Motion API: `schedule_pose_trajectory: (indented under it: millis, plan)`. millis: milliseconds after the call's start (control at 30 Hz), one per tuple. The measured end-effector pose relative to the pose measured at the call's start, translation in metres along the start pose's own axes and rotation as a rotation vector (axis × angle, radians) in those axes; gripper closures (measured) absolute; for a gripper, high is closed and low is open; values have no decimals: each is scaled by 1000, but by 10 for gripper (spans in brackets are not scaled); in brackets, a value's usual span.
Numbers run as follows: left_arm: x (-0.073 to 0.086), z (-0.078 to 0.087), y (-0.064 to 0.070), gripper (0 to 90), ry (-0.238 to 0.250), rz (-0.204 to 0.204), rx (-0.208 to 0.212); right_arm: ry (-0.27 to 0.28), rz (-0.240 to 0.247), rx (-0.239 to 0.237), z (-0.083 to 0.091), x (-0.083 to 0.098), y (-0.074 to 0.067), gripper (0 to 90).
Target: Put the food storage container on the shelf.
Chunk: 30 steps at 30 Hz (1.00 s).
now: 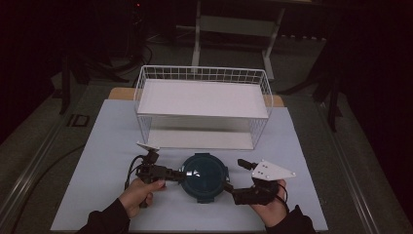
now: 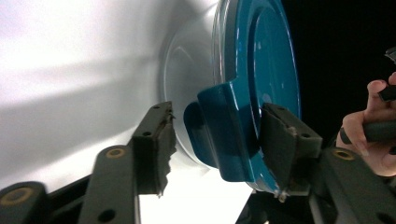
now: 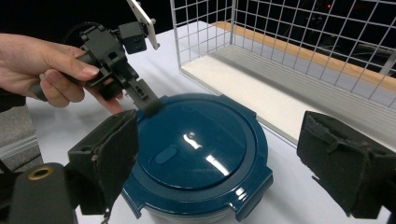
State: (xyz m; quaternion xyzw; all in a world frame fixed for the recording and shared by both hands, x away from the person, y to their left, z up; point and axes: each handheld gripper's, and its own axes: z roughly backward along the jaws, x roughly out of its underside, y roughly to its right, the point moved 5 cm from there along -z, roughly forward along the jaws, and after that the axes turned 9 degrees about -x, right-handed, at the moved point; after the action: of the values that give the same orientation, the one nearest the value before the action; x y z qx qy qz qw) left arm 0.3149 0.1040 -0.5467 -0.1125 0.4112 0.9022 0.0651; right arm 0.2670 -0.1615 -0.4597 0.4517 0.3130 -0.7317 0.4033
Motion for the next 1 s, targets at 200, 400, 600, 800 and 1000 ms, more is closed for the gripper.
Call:
schedule_pose_trajectory:
  millis: [200,400,600,800,1000]
  plan:
    - [0,-1,-1,529,-3,37,42,-8,-6,5,2,2,2,134]
    - [1,0,-1,537,4,-1,53,-32,-59,0,3,9,9,143]
    - [5,3,8,542,23,-94,28,-67,-278,-85,-3,22,29,197]
    - [9,6,13,556,33,-162,21,-99,-455,-155,-12,36,42,233]
    - [13,8,17,563,49,-219,16,-140,-537,-197,-17,49,48,334]
